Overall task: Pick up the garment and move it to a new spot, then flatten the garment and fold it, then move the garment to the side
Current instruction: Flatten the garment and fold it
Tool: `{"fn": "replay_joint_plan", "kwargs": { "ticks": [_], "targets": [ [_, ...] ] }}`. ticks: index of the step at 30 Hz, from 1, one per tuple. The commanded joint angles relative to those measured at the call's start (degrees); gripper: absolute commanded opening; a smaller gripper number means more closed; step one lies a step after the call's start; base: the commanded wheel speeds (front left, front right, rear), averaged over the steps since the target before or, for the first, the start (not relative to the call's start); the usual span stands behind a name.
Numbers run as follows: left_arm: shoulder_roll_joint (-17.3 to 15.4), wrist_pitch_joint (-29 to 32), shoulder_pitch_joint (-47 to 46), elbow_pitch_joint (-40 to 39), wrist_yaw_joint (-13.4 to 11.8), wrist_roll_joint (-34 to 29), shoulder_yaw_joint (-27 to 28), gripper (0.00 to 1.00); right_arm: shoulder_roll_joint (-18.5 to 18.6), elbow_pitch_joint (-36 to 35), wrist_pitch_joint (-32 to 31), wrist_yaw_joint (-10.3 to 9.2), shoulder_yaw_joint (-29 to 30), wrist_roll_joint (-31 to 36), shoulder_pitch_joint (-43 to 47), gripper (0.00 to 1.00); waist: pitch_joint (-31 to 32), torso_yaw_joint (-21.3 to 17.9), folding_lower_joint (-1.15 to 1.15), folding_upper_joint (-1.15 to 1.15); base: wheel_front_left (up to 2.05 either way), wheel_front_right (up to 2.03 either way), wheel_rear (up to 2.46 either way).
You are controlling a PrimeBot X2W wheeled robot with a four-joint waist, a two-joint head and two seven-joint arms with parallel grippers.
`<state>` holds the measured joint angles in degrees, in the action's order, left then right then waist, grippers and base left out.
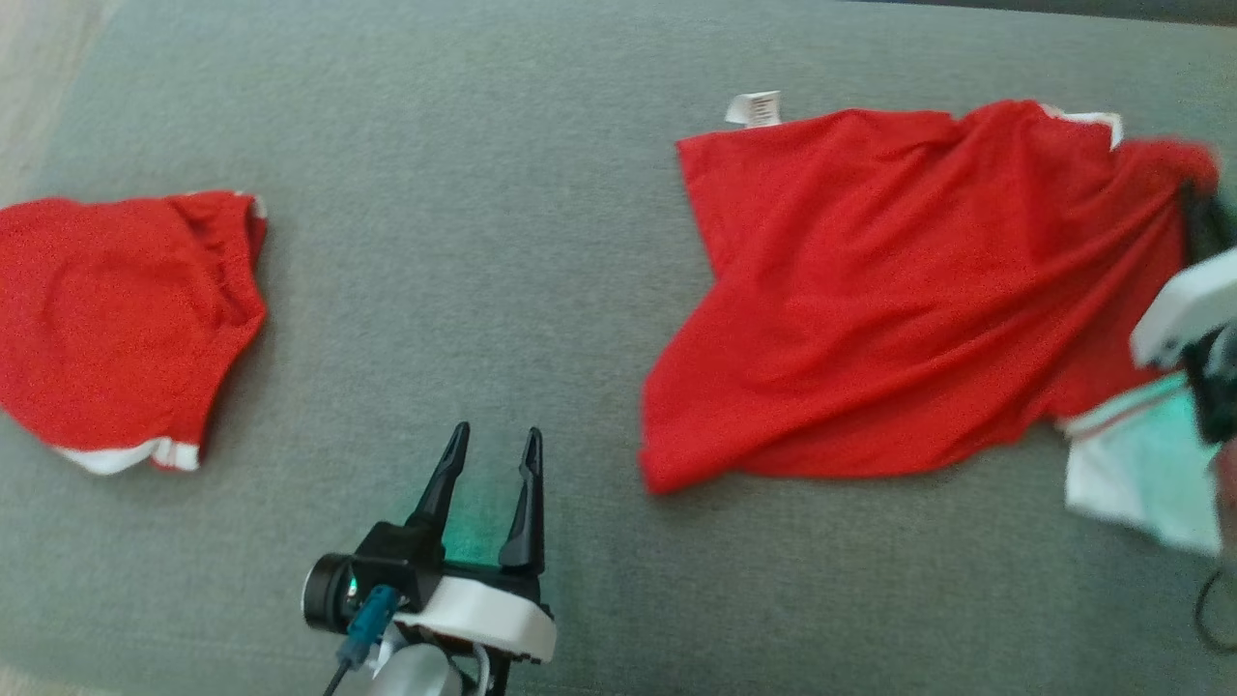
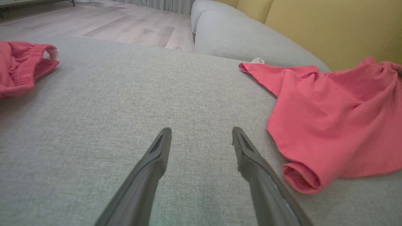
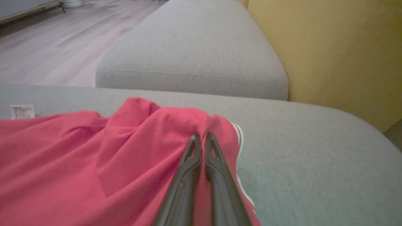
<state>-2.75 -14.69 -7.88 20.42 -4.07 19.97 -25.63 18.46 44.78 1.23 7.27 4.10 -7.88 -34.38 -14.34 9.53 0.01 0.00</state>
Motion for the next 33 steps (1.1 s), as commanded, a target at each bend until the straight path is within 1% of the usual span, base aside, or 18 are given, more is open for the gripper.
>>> {"fn": "replay_joint_plan", "kwargs": {
  "ticks": [1,2,3,4,6,9,11,13,14,17,21,27,33],
  "targets": [
    [-0.1,-0.3,-1.8,-1.6,-0.3,0.4,1.1,1.00,1.7,-0.6,1.3,0.22,-0.1,1.5,-2.3,0.00,-0.7,1.3,-0.01,0.00,0.00,0.00,0.00],
    [-0.1,-0.3,-1.9,-1.5,-0.3,0.5,0.8,1.00,1.7,0.5,1.6,0.22,0.8,2.2,-3.4,0.00,-0.7,1.7,-0.01,0.00,0.00,0.00,0.00],
    [-0.1,-0.3,-2.0,-1.5,-0.4,0.6,0.6,1.00,1.6,1.6,1.9,0.22,1.8,2.9,-4.3,0.09,-0.7,2.0,-0.01,0.00,0.00,0.00,0.00],
    [-0.1,-0.3,-2.1,-1.4,-0.5,0.8,0.4,1.00,1.4,2.9,1.9,0.22,2.7,3.7,-5.0,1.00,-0.5,2.2,-0.01,0.00,0.00,0.00,0.00],
    [-0.1,-0.3,-2.1,-1.4,-0.8,1.0,0.3,1.00,0.7,4.5,3.6,0.22,4.1,5.2,-5.9,1.00,0.1,2.4,-0.01,0.00,0.00,0.00,0.00],
    [-0.1,-0.3,-1.6,-1.3,-1.0,1.2,0.9,1.00,-1.4,5.0,9.2,0.22,4.6,6.7,-5.6,1.00,1.6,1.8,-0.01,0.00,0.00,0.00,0.00],
    [-0.1,-0.3,-1.0,-1.1,-1.1,1.0,1.5,1.00,-3.0,4.1,12.1,0.22,3.4,6.9,-4.4,1.00,2.9,0.9,-0.01,0.00,0.00,0.00,0.00],
    [-0.1,-0.3,-0.2,-0.9,-1.0,0.8,2.5,1.00,-4.8,1.8,13.4,0.22,2.0,6.3,-2.1,1.00,4.4,-0.3,-0.01,0.00,0.00,0.00,0.00],
    [-0.1,-0.3,0.2,-0.9,-0.9,0.6,3.1,1.00,-5.5,0.2,13.6,0.22,1.0,5.9,-0.4,1.00,5.2,-0.9,-0.01,0.00,0.00,0.00,0.00],
    [-0.1,-0.3,1.9,-0.9,-0.6,-0.1,5.2,1.00,-7.6,-8.3,13.7,0.22,-0.6,4.0,6.4,1.00,7.6,-2.7,-0.01,0.00,0.00,0.00,0.00],
    [-0.1,-0.3,4.4,-0.9,-0.1,-1.0,7.6,1.00,-10.2,-16.4,13.8,0.22,-0.3,2.7,17.4,1.00,10.5,-4.6,-0.01,0.00,0.00,0.00,0.00],
    [-0.1,-0.3,8.3,-1.0,1.1,-2.4,10.1,1.00,-13.7,-22.7,13.8,0.22,1.6,1.8,28.7,1.00,13.8,-6.3,-0.01,0.00,0.00,0.00,0.00],
    [-0.1,-0.3,10.2,-1.1,2.0,-2.9,11.1,1.00,-15.0,-24.6,13.8,0.22,1.6,1.5,32.3,1.00,14.4,-7.3,-0.01,0.00,0.00,0.00,0.00]
  ]
}}
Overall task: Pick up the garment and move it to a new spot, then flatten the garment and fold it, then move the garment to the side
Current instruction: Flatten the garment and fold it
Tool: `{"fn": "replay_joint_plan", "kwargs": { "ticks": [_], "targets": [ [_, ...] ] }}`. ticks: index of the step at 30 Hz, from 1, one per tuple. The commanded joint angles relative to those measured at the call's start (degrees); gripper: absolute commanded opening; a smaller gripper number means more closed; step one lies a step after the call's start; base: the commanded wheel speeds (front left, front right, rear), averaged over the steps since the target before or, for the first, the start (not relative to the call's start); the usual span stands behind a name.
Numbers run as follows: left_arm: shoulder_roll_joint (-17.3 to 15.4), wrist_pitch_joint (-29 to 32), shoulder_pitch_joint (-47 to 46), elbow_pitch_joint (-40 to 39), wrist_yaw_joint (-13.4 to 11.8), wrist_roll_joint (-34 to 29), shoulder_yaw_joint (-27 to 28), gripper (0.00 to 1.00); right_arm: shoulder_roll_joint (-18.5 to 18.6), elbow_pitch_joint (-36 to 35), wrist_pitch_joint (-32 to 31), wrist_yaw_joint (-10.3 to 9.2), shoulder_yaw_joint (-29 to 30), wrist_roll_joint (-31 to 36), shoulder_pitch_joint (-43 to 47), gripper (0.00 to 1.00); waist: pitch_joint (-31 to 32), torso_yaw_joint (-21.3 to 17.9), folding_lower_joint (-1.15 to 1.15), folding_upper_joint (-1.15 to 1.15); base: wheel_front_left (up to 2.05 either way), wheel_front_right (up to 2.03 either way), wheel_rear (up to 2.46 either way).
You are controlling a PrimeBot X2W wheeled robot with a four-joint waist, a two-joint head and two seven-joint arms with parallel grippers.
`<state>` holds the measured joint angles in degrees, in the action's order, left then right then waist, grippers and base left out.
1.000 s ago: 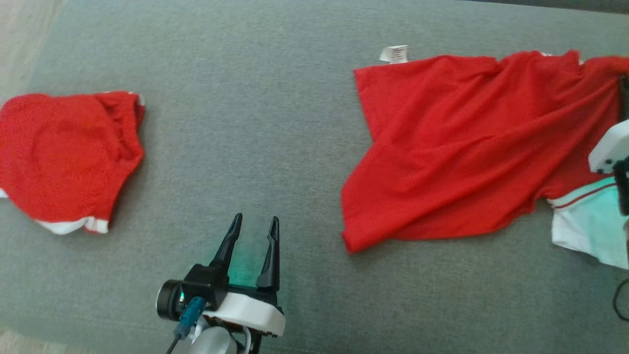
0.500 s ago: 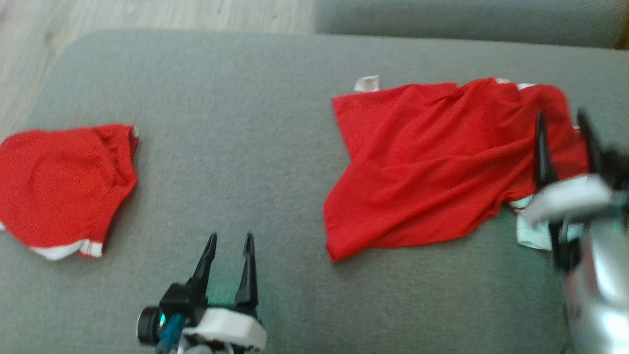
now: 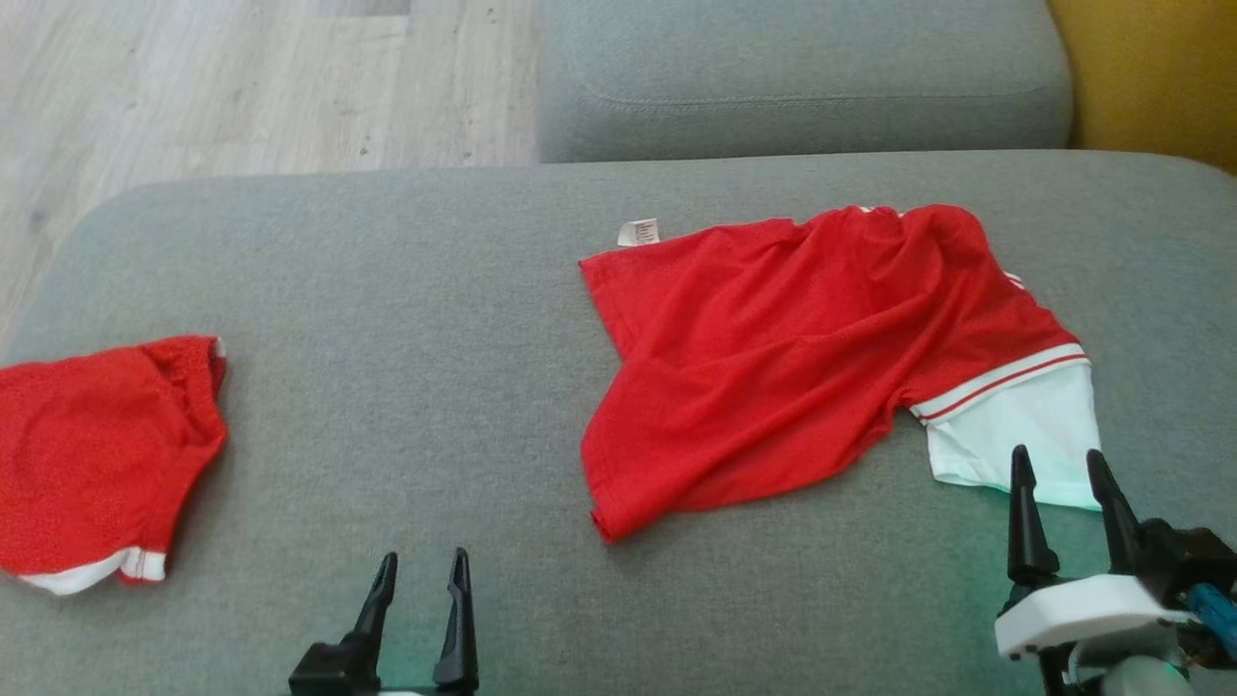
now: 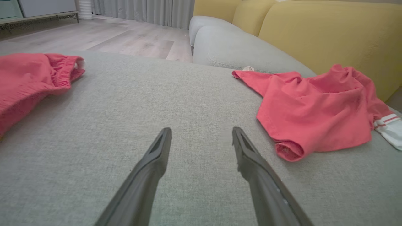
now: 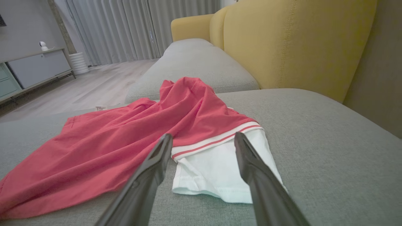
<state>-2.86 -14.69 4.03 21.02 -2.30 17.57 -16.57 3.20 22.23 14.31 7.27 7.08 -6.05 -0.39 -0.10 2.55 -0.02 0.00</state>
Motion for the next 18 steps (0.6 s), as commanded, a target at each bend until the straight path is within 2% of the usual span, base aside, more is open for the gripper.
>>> {"fn": "replay_joint_plan", "kwargs": {
  "ticks": [1,5,9,12,18],
  "targets": [
    [0.0,-0.3,-1.6,-1.8,0.4,-0.7,2.1,1.00,0.2,-2.2,0.7,0.22,-1.4,-0.3,-1.5,1.00,0.2,-0.5,0.02,0.00,0.00,0.00,0.00],
    [0.0,-0.3,-2.0,-1.4,1.5,-2.3,1.2,1.00,-0.1,-2.2,0.7,0.22,-1.8,-0.4,-1.7,1.00,-0.2,-1.0,0.02,0.00,0.00,0.00,0.00],
    [0.0,-0.3,-4.4,1.4,5.4,-6.5,-3.1,1.00,-0.2,-1.6,0.7,0.22,-2.4,-0.4,-2.4,1.00,-1.6,-1.7,0.02,0.00,0.00,0.00,0.00],
    [0.0,-0.3,-6.8,3.7,7.2,-8.4,-5.9,1.00,-0.2,-1.3,0.7,0.22,-2.9,-0.6,-3.1,1.00,-2.9,-2.6,0.02,0.00,0.00,0.00,0.00],
    [0.0,-0.3,-12.2,8.2,8.7,-9.9,-9.8,1.00,0.0,-0.4,0.7,0.22,-3.0,-1.1,-4.9,1.00,-6.3,-5.7,0.02,0.00,0.00,0.00,0.00]
  ]
}}
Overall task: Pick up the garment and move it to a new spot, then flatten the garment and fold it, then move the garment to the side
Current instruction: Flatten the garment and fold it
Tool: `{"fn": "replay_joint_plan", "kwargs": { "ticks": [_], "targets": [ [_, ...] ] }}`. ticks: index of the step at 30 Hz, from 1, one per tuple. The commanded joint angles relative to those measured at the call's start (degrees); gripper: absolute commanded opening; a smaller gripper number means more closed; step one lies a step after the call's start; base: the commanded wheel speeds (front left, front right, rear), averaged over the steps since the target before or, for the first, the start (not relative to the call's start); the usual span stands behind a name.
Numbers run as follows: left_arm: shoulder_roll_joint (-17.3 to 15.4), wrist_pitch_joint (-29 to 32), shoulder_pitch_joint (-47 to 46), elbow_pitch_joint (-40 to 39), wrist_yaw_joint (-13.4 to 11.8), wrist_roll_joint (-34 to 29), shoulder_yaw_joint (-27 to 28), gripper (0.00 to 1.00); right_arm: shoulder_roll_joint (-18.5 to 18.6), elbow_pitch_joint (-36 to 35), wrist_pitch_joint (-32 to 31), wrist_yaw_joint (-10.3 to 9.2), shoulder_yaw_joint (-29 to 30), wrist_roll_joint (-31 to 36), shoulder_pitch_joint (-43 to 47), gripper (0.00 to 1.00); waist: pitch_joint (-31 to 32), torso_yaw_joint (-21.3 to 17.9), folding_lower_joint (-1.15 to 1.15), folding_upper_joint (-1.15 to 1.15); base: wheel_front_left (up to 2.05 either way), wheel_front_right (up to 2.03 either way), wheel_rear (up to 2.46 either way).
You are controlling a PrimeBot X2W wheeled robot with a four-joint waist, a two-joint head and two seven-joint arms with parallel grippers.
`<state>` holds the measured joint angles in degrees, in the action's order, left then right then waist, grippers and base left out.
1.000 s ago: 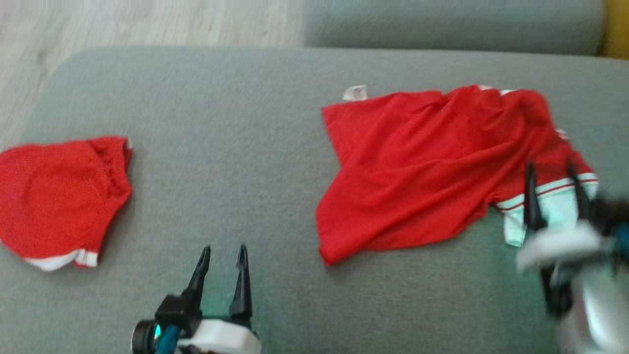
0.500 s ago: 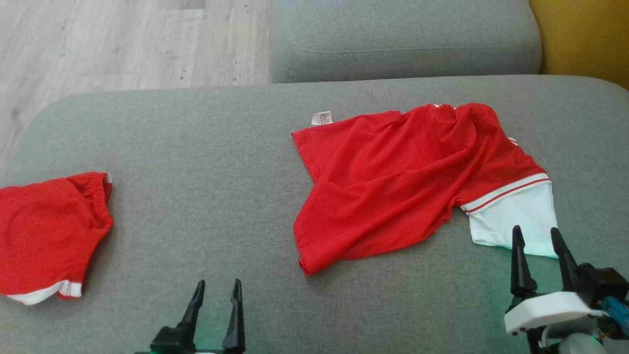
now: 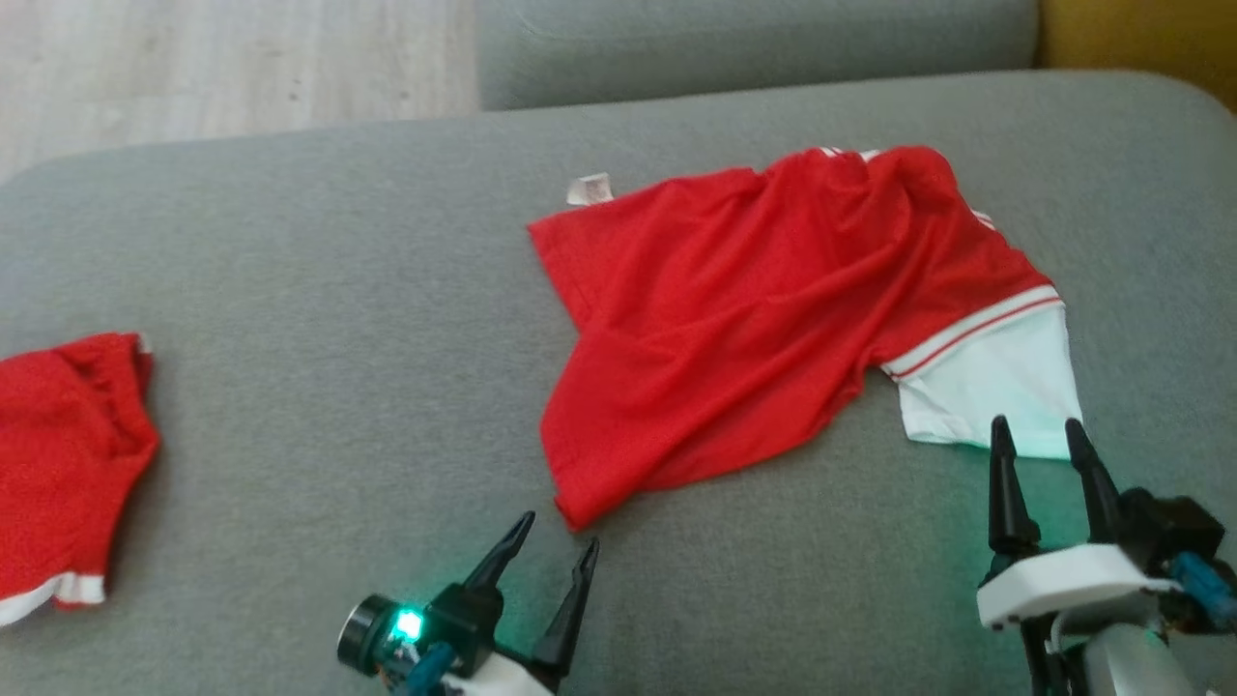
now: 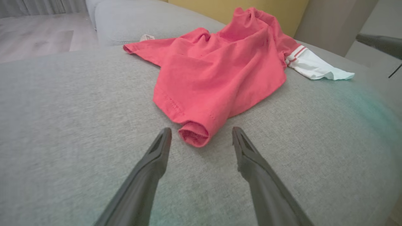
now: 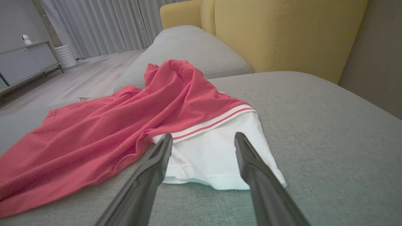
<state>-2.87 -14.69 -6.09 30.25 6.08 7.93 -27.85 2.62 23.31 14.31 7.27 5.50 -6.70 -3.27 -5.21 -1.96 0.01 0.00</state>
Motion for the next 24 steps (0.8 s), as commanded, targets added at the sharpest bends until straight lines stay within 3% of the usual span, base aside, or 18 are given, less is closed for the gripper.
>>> {"fn": "replay_joint_plan", "kwargs": {
  "ticks": [1,24],
  "targets": [
    [0.0,-0.3,-2.8,-0.4,0.4,-0.3,1.2,1.00,0.6,-1.4,0.7,0.22,-1.4,-0.6,-2.2,1.00,-1.7,-1.6,-0.01,0.00,0.00,0.00,0.00],
    [0.0,-0.3,-7.4,4.6,0.5,3.0,2.3,1.00,1.2,-0.4,0.7,0.22,-1.1,-1.6,-4.5,1.00,-5.4,-5.2,-0.01,0.00,0.00,0.00,0.00]
  ]
}}
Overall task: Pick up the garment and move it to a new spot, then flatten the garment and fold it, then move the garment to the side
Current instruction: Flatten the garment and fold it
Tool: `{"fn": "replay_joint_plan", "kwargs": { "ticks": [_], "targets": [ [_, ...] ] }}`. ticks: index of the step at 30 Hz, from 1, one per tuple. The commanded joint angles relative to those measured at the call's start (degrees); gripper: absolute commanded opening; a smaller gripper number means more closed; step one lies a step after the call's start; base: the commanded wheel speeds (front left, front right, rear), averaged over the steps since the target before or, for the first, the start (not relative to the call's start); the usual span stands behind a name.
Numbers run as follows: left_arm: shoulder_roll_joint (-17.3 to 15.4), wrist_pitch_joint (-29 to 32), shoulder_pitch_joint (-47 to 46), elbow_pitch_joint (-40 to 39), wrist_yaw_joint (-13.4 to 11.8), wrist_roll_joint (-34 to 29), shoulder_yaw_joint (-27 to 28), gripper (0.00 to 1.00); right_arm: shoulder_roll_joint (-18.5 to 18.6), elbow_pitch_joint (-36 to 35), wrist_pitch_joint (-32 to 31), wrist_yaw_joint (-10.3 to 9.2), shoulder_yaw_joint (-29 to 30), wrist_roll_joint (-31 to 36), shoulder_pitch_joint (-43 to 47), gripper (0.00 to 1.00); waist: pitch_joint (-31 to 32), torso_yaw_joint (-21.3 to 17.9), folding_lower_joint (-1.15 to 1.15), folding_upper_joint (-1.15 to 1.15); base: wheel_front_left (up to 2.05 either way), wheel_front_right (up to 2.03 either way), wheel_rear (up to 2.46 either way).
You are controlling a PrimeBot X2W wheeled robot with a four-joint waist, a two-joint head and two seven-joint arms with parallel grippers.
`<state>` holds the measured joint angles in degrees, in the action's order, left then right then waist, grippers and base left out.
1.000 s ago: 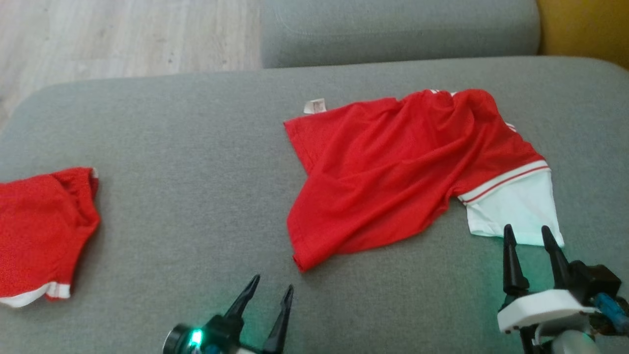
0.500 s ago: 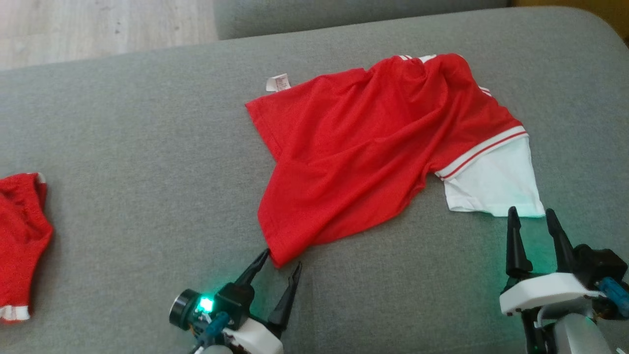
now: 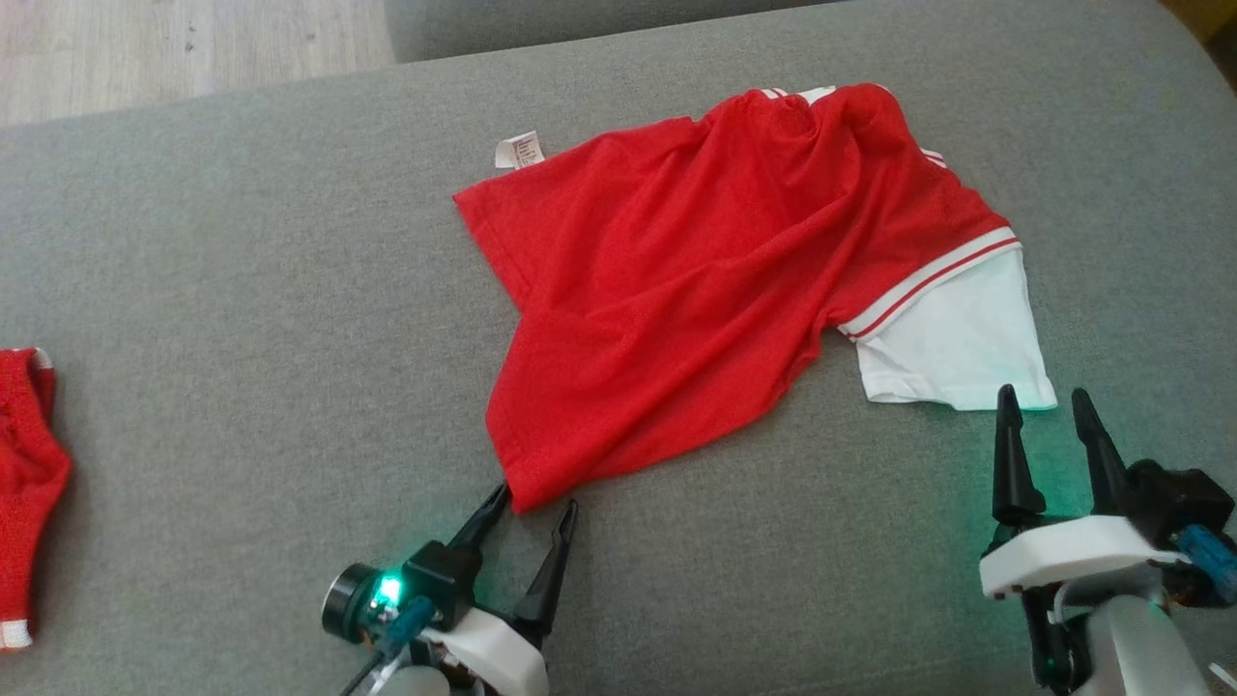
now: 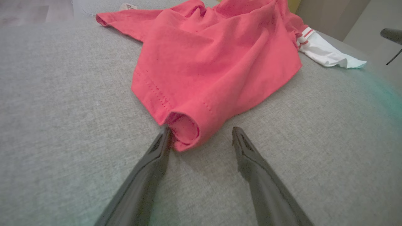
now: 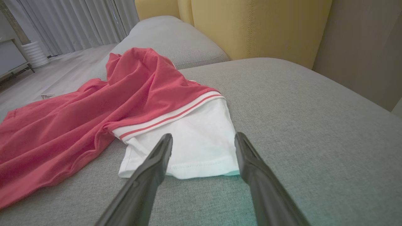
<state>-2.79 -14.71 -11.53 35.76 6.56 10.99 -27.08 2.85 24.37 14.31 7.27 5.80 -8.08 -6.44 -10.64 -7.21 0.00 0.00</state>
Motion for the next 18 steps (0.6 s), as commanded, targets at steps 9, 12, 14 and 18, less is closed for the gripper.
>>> {"fn": "replay_joint_plan", "kwargs": {
  "ticks": [9,12,14,18],
  "targets": [
    [-0.1,-0.3,-3.0,-2.4,0.5,2.5,0.8,0.00,1.3,-0.8,0.7,0.22,-0.2,-1.3,-2.8,1.00,-1.0,0.1,0.00,0.00,0.00,0.00,0.00],
    [-0.1,-0.3,-3.0,-3.0,0.7,3.4,0.5,0.00,1.7,0.8,0.7,0.22,1.0,-1.8,-3.9,1.00,-1.1,0.2,0.00,0.00,0.00,0.00,0.00],
    [-0.1,-0.3,-2.7,-3.5,0.7,4.0,0.5,0.00,2.3,3.2,0.7,0.22,2.1,-2.2,-5.0,1.00,-1.1,0.4,0.00,0.00,0.00,0.00,0.00],
    [-0.1,-0.3,-2.0,-4.1,0.8,4.7,0.2,0.00,3.8,8.7,0.3,0.22,3.9,-2.1,-8.4,1.00,-1.4,1.2,0.00,0.00,0.00,0.00,0.00]
  ]
}}
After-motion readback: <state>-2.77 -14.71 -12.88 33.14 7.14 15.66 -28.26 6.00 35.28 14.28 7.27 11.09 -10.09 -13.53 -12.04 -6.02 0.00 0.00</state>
